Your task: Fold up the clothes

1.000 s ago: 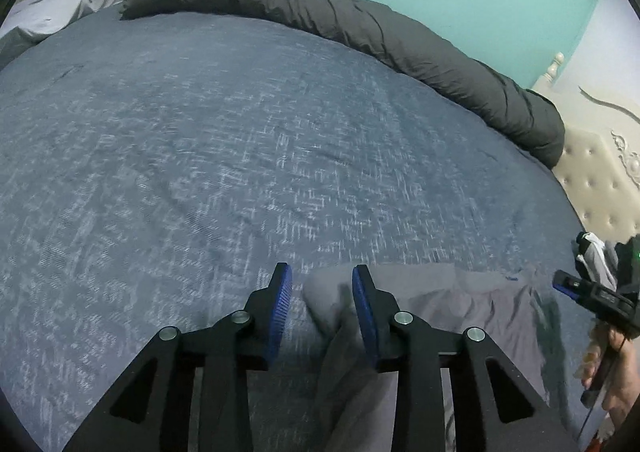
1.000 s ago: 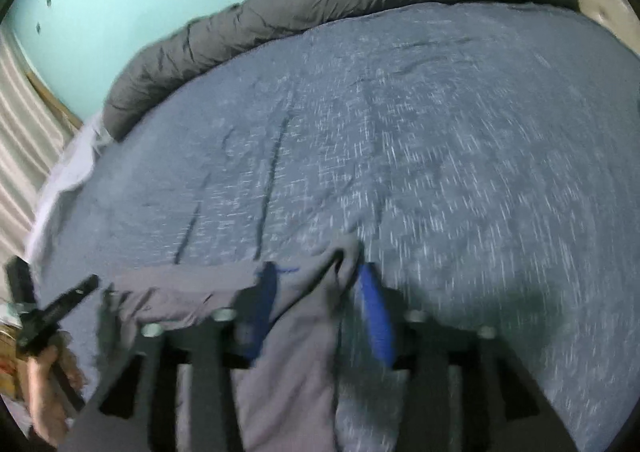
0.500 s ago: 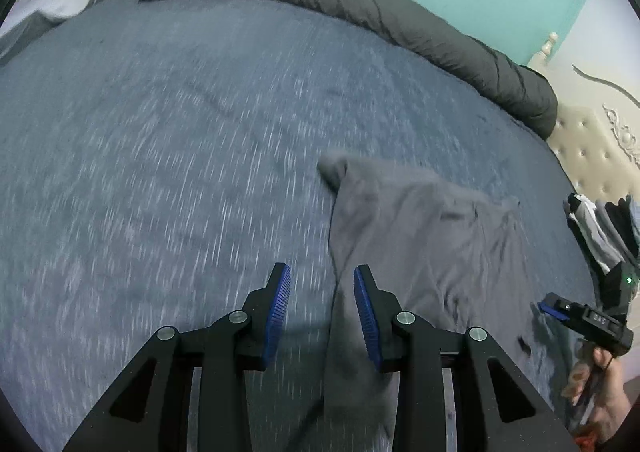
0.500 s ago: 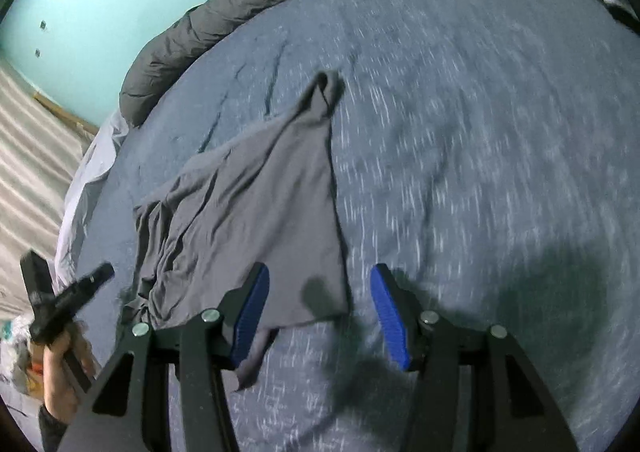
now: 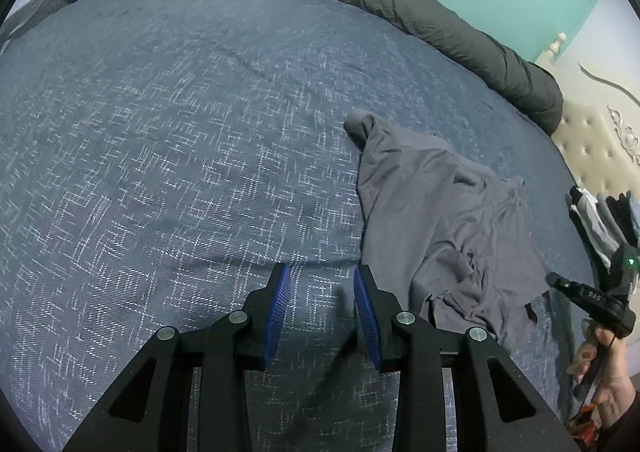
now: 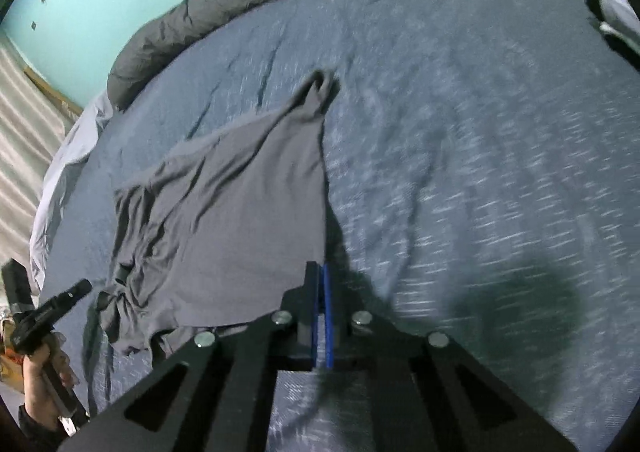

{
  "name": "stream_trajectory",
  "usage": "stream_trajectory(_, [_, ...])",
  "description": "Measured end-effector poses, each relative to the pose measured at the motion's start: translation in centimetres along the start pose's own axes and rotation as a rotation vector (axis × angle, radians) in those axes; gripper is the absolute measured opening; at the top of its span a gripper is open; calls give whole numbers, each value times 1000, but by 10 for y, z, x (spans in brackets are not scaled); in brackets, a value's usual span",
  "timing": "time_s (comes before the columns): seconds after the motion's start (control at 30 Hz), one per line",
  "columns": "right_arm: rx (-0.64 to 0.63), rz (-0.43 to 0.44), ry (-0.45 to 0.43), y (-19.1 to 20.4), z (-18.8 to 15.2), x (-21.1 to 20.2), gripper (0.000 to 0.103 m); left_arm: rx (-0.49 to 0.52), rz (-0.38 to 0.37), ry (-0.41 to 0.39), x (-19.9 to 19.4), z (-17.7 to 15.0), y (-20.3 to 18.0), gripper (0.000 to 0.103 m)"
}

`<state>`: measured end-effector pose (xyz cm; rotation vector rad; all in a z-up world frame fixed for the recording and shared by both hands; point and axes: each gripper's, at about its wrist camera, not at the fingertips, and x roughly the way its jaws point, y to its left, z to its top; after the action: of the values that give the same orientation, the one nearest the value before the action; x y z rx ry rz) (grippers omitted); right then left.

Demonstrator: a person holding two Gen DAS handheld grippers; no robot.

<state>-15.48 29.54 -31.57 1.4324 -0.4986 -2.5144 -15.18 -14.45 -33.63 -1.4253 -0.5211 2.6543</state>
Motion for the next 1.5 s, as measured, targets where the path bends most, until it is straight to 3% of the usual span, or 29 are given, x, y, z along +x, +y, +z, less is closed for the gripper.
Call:
stream_trajectory(0.47, [108, -95, -62, -58, 9, -29, 2, 0, -35, 30, 4, -3, -3, 36])
stream_trajectory(0.67, [141, -112, -57, -65, 7, -24, 2, 8, -65, 46, 5, -3, -6, 36])
stream_trajectory(0.97, [151, -80, -46, -59, 0, -21, 1, 16, -139, 132, 20, -10, -12, 36])
stream_trajectory(1.0, [155, -78, -46, -60, 0, -21, 1, 23, -139, 133, 20, -11, -13, 31])
stream_trajectory(1.03, [156, -77, -46, -60, -1, -22, 2, 30, -140, 133, 20, -11, -15, 13])
stream_trajectory(1.1, [158, -73, -50, -60, -3, -26, 1, 30, -137, 124, 16, -10, -15, 2])
stream_trajectory(1.33, [132, -46, -71, -56, -2, -47, 2, 13, -84, -36, -44, 11, 2, 2])
stream_trajectory(1.5, [112, -68, -33, -55, -6, -36, 2, -39, -47, 8, -30, 10, 24, 2])
